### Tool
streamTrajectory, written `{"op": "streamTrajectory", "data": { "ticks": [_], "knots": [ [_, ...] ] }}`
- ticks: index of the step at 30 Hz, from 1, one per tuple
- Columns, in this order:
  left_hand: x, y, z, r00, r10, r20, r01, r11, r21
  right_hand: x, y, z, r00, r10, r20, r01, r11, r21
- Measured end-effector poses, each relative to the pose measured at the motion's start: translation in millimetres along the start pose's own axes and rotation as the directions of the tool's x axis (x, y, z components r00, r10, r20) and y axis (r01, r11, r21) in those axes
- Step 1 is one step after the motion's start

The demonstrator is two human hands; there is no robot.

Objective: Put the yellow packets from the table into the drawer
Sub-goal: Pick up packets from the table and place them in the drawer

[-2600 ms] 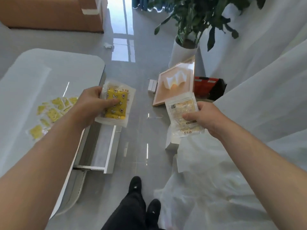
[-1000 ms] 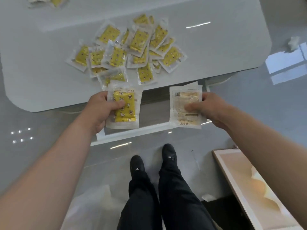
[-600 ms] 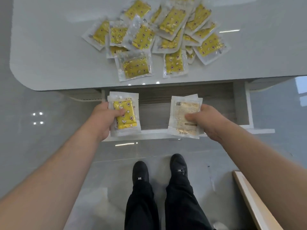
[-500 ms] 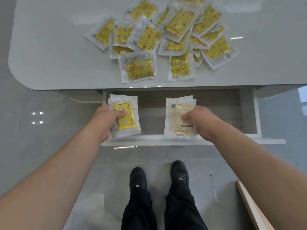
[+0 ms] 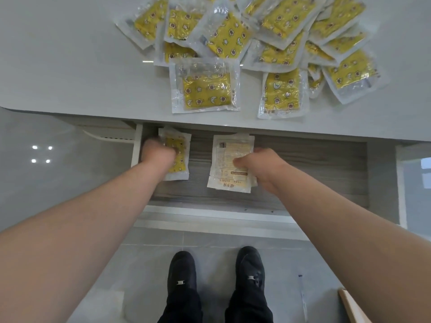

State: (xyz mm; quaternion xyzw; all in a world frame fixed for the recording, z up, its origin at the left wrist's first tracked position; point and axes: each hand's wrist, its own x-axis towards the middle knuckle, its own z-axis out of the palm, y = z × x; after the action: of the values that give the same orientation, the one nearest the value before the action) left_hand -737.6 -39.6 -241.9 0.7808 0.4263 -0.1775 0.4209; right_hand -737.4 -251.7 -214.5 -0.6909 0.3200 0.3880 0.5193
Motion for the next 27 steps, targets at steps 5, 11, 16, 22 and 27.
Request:
{"op": "streamTrajectory", "data": {
  "ticks": [5, 11, 16, 22, 27],
  "knots": [
    [25, -1, 7, 0.993, 0.071, -0.095, -0.053, 0.982, 0.184, 19, -5, 12, 1.0, 0.01, -0.008, -0.01, 0.999, -0.049],
    [24, -5, 9, 0.966, 0.242, -0.093, -0.19, 0.905, 0.38, 30, -14, 33, 1.0, 0.009, 0.018, -0.006, 0.987, -0.162],
    [17, -13, 0, 0.854, 0.516, 0.063, -0.412, 0.6, 0.686, 33, -21, 44, 0.998, -0.054, -0.029, 0.042, 0.949, -0.311],
    [17, -16, -28, 0.704, 0.43, 0.565, -0.652, 0.075, 0.755, 44, -25, 54, 0.973, -0.217, -0.073, 0.131, 0.787, -0.603],
    [24, -28, -24, 0.644, 0.531, 0.551, -0.582, -0.129, 0.803, 35, -1, 46, 0.899, -0.431, 0.084, 0.321, 0.516, -0.794]
  ]
}}
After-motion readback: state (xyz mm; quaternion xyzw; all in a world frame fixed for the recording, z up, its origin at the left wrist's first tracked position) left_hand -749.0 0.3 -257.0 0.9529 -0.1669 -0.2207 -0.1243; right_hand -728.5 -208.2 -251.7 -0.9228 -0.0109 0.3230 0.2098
